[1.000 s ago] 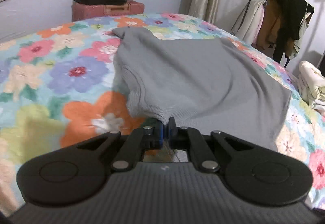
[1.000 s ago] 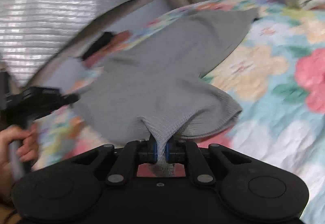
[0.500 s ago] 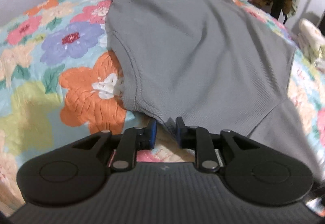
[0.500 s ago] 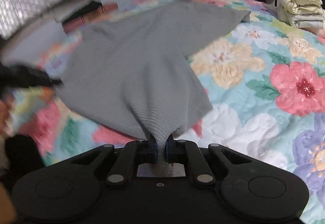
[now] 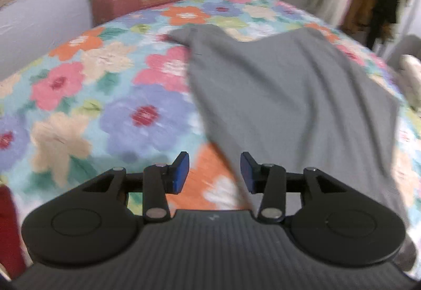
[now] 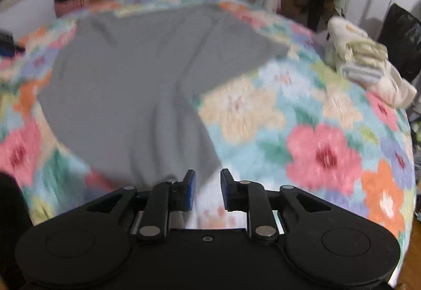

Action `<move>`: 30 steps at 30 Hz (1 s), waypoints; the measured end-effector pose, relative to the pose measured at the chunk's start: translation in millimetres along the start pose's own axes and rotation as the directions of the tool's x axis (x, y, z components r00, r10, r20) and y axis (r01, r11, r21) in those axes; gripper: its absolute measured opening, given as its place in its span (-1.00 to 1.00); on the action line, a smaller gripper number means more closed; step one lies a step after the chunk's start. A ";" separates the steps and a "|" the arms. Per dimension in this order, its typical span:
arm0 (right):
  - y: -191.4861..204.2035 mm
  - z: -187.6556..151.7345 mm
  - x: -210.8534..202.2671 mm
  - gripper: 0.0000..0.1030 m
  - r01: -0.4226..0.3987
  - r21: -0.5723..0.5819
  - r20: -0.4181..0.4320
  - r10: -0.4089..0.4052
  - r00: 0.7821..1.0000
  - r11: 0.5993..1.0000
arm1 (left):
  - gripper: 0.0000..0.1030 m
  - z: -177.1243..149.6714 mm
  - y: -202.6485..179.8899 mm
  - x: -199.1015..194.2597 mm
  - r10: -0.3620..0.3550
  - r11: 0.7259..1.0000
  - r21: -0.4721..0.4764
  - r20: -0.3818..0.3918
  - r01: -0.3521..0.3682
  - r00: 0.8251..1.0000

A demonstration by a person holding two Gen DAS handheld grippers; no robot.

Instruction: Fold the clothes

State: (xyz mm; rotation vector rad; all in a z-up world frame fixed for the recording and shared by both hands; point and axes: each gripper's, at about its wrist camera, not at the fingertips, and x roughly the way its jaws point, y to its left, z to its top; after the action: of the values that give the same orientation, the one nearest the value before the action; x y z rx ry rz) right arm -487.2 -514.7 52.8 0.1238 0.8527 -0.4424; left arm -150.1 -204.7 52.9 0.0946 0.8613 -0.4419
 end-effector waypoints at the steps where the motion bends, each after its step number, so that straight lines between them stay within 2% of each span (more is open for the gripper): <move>1: 5.2 12.3 3.6 -0.41 -0.031 -0.011 0.017 0.031 0.999 0.999 | -0.19 7.8 4.2 9.1 0.014 1.000 0.003 0.003 -0.014 1.000; 3: 29.8 39.9 18.9 -0.40 -0.101 -0.067 0.037 0.104 0.994 0.993 | -0.19 19.8 11.6 32.5 0.017 1.000 -0.003 0.011 -0.017 1.000; 5: 61.4 62.5 36.6 -0.40 -0.180 -0.147 0.033 0.187 0.982 0.972 | -0.19 28.9 22.0 62.4 -0.028 0.999 -0.044 0.001 0.028 1.000; 7: 104.4 82.4 58.6 -0.37 -0.260 -0.249 0.015 0.272 0.962 0.933 | -0.19 32.0 37.5 91.6 -0.071 0.991 -0.114 -0.002 0.070 0.997; 8: 126.9 92.5 70.1 -0.30 -0.298 -0.299 0.002 0.313 0.950 0.906 | -0.19 31.4 44.4 103.3 -0.090 0.985 -0.149 -0.004 0.088 0.996; 10: 166.9 107.7 95.3 -0.17 -0.329 -0.384 -0.011 0.353 0.936 0.862 | -0.19 28.0 59.7 123.8 -0.150 0.964 -0.225 -0.010 0.144 0.989; 12: 198.8 118.3 118.3 -0.16 -0.351 -0.441 -0.023 0.380 0.925 0.826 | -0.19 27.1 69.0 142.5 -0.214 0.943 -0.269 -0.029 0.198 0.977; 15: 225.4 128.4 145.9 -0.16 -0.403 -0.436 -0.048 0.427 0.903 0.804 | -0.19 31.3 70.9 165.6 -0.288 0.926 -0.272 -0.059 0.263 0.956; 18: 238.5 130.1 161.7 -0.13 -0.475 -0.379 -0.080 0.483 0.872 0.794 | -0.18 38.5 67.0 185.2 -0.372 0.904 -0.252 -0.062 0.346 0.926; 20: 247.6 123.8 172.5 0.11 -0.483 -0.366 -0.113 0.478 0.871 0.795 | -0.18 41.6 63.0 198.2 -0.409 0.888 -0.254 -0.059 0.383 0.911; 23: 261.2 112.7 190.5 0.19 -0.463 -0.397 -0.158 0.438 0.885 0.793 | 0.03 41.5 59.4 213.0 -0.451 0.858 -0.286 -0.026 0.426 0.892; 26: 264.6 104.9 197.0 0.22 -0.401 -0.461 -0.130 0.386 0.913 0.792 | 0.07 42.1 58.4 221.6 -0.498 0.819 -0.330 -0.001 0.470 0.867; 28: 254.8 107.0 197.2 0.21 -0.405 -0.418 -0.116 0.394 0.912 0.813 | 0.02 44.3 55.7 224.7 -0.518 0.804 -0.343 -0.004 0.486 0.855; 29: 249.0 108.5 197.2 0.20 -0.411 -0.389 -0.111 0.401 0.909 0.824 | -0.14 45.1 54.2 225.5 -0.527 0.797 -0.347 -0.002 0.494 0.850; 30: 243.2 110.0 197.1 0.12 -0.417 -0.360 -0.106 0.408 0.907 0.834 | -0.40 45.5 52.7 225.8 -0.536 0.789 -0.351 0.006 0.504 0.844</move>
State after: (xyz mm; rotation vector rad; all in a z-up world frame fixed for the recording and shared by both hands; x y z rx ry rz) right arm -193.7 -390.5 -39.7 -0.0433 0.8928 0.1364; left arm 32.2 -244.8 -92.0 -0.4631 1.0470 -0.8052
